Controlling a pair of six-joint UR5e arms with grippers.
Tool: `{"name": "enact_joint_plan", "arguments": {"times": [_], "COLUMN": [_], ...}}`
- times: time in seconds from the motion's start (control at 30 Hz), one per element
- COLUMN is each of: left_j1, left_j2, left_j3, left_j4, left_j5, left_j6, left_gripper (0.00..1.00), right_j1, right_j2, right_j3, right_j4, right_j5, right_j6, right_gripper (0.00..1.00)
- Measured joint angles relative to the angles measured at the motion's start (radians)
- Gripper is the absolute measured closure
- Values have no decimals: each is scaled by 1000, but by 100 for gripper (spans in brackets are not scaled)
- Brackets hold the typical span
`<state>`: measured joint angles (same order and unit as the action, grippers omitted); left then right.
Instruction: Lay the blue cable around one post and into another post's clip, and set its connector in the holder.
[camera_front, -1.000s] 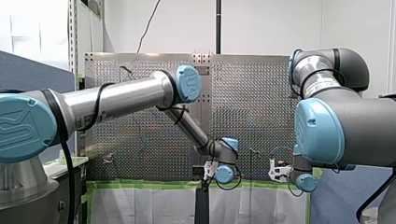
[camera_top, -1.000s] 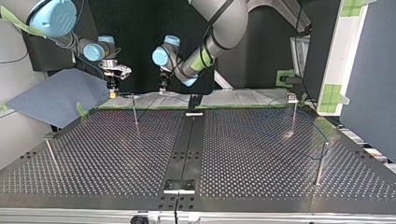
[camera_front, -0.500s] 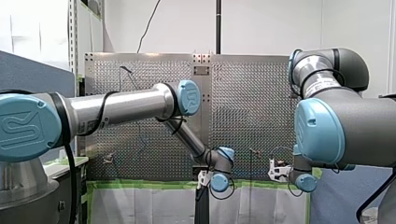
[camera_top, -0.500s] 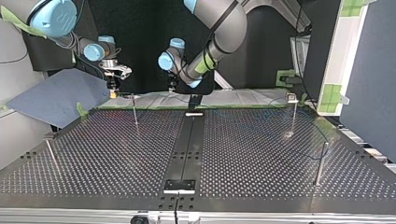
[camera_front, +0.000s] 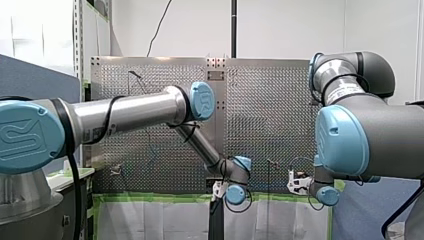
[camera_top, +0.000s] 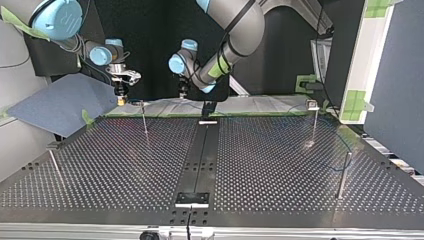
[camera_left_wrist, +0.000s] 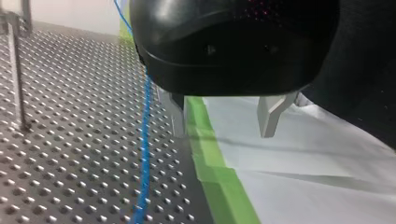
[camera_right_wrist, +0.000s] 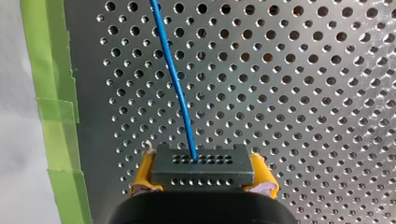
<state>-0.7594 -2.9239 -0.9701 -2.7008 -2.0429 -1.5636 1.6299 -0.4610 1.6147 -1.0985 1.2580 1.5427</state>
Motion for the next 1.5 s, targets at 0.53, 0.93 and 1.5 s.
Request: {"name": "enact_joint_plan", "arguments": {"times": [0.53, 0.93, 1.5], "left_j1": [0, 1, -16], "left_j2": [50, 51, 51], "left_j3": [42, 28, -54], "left_j4": [97, 85, 85], "left_j5": [-26, -25, 29], "left_j6": [-5, -11, -16], "left_gripper": [24, 24, 24], "right_j1": [7, 8, 10], "right_j2": [0, 0, 0], "right_j3": [0, 0, 0], "right_j4": [0, -1, -2], "right_j5": [0, 0, 0], "right_j6": [0, 2, 4], "right_gripper": [92, 92, 92]}}
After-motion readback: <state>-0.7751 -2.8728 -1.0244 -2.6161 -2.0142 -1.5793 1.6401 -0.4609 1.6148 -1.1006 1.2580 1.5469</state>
